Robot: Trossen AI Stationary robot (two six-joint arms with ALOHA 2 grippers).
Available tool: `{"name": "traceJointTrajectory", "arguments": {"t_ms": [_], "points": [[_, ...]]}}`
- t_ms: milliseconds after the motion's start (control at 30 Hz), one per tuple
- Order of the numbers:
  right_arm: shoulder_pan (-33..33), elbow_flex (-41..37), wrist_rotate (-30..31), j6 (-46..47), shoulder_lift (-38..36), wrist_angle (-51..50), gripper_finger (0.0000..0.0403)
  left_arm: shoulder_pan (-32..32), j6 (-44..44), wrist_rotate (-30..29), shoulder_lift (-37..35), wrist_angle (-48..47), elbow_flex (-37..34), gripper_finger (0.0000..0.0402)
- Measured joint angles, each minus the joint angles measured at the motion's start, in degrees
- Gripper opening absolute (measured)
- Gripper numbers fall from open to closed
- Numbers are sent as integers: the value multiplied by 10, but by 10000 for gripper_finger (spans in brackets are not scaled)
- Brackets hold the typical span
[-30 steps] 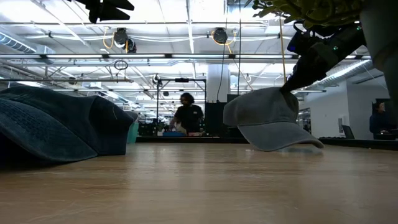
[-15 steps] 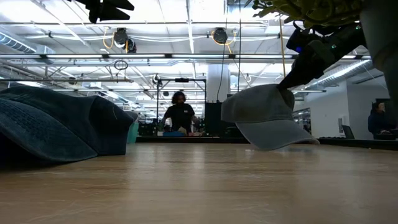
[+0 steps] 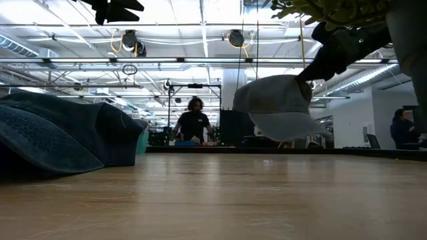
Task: Pick & Place hat
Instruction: Put the gray cap into the green bin
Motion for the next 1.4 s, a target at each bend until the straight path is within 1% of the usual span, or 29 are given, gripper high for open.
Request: {"name": "traceJointTrajectory", "arguments": {"t_ms": [800,1400], "points": [[0,0,0,-9,-49,4,0,0,0,0,0,0,0,255],[0,0,0,-11,-68,7,0,0,0,0,0,0,0,255]]}}
